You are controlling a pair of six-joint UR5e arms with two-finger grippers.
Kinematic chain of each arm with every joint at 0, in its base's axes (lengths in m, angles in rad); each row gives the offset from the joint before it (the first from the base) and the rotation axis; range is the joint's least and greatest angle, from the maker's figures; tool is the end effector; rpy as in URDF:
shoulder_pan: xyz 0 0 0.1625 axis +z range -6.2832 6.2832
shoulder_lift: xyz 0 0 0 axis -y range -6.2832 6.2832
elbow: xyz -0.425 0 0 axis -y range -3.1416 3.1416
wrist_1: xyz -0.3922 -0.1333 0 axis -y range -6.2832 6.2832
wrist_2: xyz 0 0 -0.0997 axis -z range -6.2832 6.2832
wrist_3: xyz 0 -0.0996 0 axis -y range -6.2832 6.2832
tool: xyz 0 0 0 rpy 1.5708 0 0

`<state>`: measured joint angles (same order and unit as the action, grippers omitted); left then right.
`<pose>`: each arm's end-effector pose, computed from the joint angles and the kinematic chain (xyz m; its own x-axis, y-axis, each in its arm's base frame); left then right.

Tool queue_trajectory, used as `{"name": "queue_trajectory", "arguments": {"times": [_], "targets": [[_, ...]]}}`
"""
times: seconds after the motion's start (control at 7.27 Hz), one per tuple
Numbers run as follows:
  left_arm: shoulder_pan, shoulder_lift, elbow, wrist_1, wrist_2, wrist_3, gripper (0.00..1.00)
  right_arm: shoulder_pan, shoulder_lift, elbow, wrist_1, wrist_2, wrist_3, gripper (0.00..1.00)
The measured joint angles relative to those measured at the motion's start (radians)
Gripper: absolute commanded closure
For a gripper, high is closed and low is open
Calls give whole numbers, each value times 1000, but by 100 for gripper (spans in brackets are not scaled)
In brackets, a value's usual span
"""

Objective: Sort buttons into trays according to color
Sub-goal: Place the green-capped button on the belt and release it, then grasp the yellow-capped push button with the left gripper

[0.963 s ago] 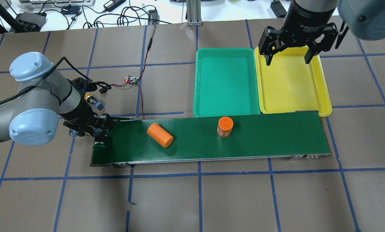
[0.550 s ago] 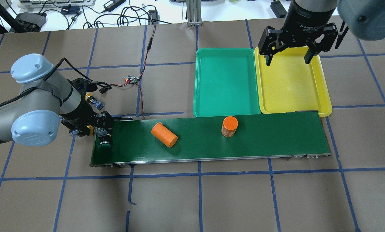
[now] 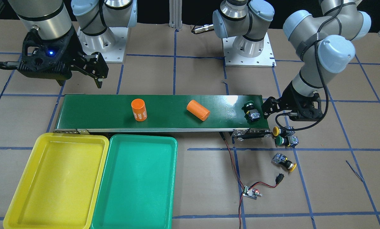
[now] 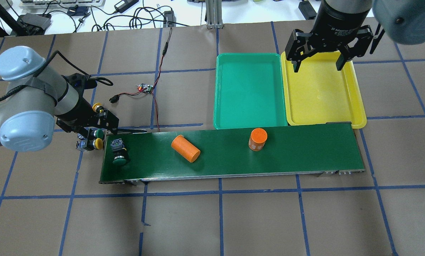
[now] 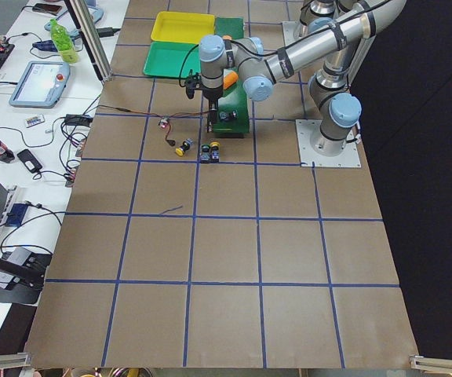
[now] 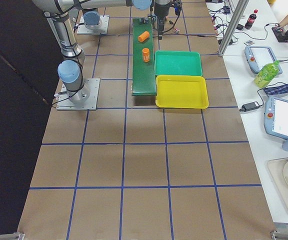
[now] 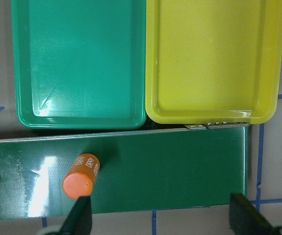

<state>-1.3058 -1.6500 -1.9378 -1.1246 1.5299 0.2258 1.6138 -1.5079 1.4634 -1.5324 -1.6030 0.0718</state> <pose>-0.0050 -0.5061 0.3174 -0.9984 -0.0390 0.0398 -0.0394 0.9992 -0.0091 0.1523 -0.5128 0.5052 -0.9991 0.0290 0.0317 0.0288 0.9996 -0.0084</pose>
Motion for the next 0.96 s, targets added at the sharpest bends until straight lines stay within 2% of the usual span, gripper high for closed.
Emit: {"name": "queue_trajectory", "arguments": {"times": [0.41, 0.69, 0.96], "targets": [[5, -193, 135, 91, -5, -196, 0, -1, 0, 0, 0, 0, 0, 0], [5, -326, 206, 140, -2, -247, 0, 0, 0, 2, 0, 0, -1, 0], [5, -395, 238, 148, -1, -263, 0, 0, 0, 3, -1, 0, -1, 0]]}}
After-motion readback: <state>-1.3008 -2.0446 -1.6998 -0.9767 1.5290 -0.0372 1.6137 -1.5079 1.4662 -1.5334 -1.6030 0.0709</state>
